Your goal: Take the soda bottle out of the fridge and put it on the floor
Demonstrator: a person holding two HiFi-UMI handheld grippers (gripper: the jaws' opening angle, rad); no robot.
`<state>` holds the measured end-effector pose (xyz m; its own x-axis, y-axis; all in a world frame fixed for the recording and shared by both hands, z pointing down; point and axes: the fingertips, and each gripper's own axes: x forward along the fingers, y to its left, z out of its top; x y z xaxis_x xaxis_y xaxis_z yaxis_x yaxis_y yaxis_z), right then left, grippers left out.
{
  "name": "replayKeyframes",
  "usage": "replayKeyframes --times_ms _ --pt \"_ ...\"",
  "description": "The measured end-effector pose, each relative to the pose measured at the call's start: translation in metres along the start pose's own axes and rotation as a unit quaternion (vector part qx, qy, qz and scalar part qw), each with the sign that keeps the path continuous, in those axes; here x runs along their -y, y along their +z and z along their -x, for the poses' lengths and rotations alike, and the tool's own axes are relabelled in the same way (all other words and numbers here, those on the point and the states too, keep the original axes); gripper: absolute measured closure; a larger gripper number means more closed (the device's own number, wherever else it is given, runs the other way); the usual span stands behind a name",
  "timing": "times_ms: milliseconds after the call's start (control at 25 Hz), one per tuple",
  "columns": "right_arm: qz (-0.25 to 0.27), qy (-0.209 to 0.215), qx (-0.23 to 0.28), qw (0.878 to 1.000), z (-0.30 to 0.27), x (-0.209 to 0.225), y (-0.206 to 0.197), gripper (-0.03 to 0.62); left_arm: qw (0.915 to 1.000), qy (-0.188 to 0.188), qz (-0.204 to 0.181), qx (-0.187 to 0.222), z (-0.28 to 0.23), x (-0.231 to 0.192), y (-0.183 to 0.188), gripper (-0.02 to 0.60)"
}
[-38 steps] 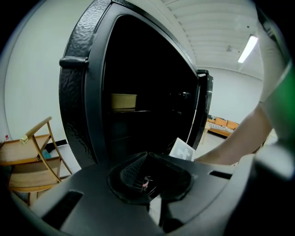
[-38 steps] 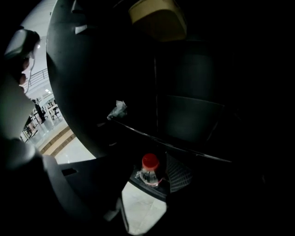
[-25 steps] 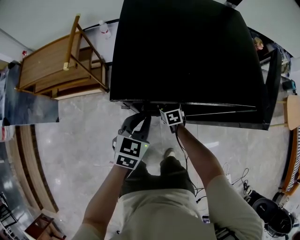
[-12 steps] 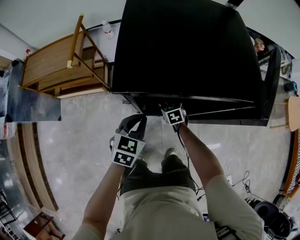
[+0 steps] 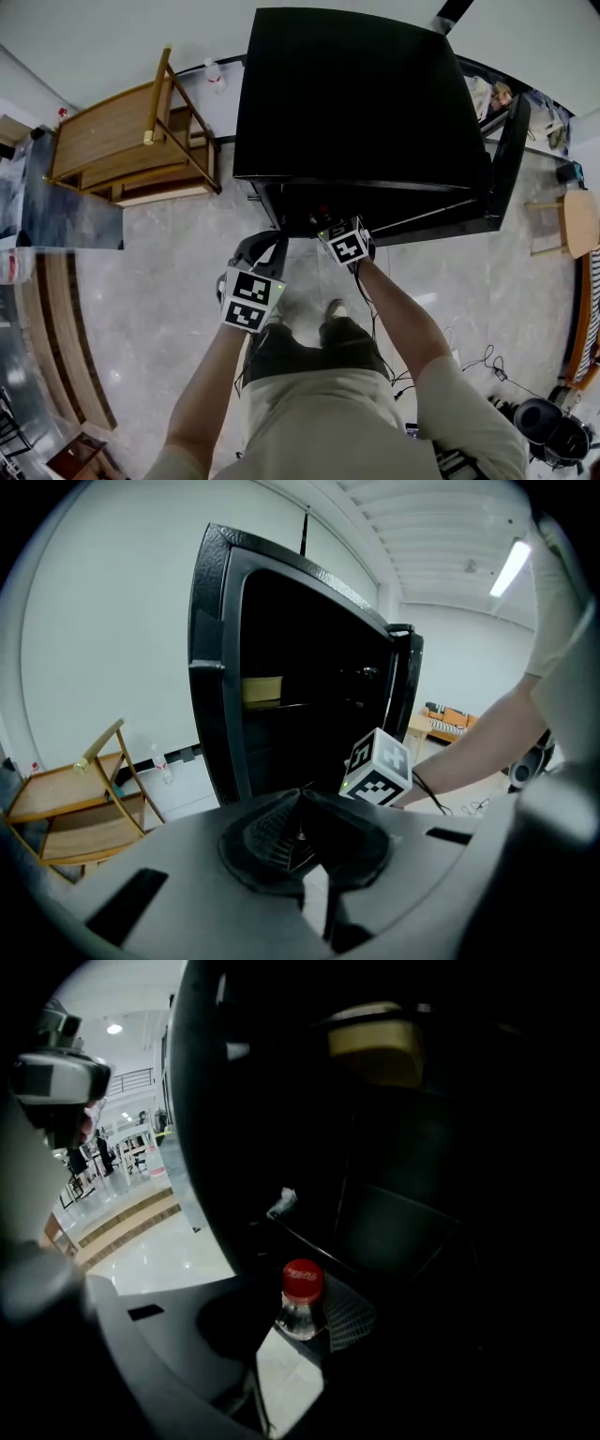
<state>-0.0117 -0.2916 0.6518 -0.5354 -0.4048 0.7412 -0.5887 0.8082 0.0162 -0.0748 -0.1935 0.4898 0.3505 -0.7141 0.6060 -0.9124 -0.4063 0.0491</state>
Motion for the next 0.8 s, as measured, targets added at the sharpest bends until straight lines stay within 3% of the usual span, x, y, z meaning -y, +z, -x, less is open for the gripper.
replayKeyframes --times_ms 280,560,800 --pt "-0.007 0.006 -0.002 1.0 0.072 -0.01 0.016 0.482 1.0 0.002 -0.008 -0.004 0.032 0.011 0.022 0.574" --pt "0.045 -0.004 -0.022 0.999 0.143 -0.026 0.013 0.482 0.9998 -0.01 -0.012 -0.012 0.061 0.035 0.038 0.574" --pt "0.033 -0.004 -0.013 0.999 0.19 -0.033 0.017 0.482 0.9993 -0.021 -0.027 -0.014 0.072 0.05 0.044 0.574"
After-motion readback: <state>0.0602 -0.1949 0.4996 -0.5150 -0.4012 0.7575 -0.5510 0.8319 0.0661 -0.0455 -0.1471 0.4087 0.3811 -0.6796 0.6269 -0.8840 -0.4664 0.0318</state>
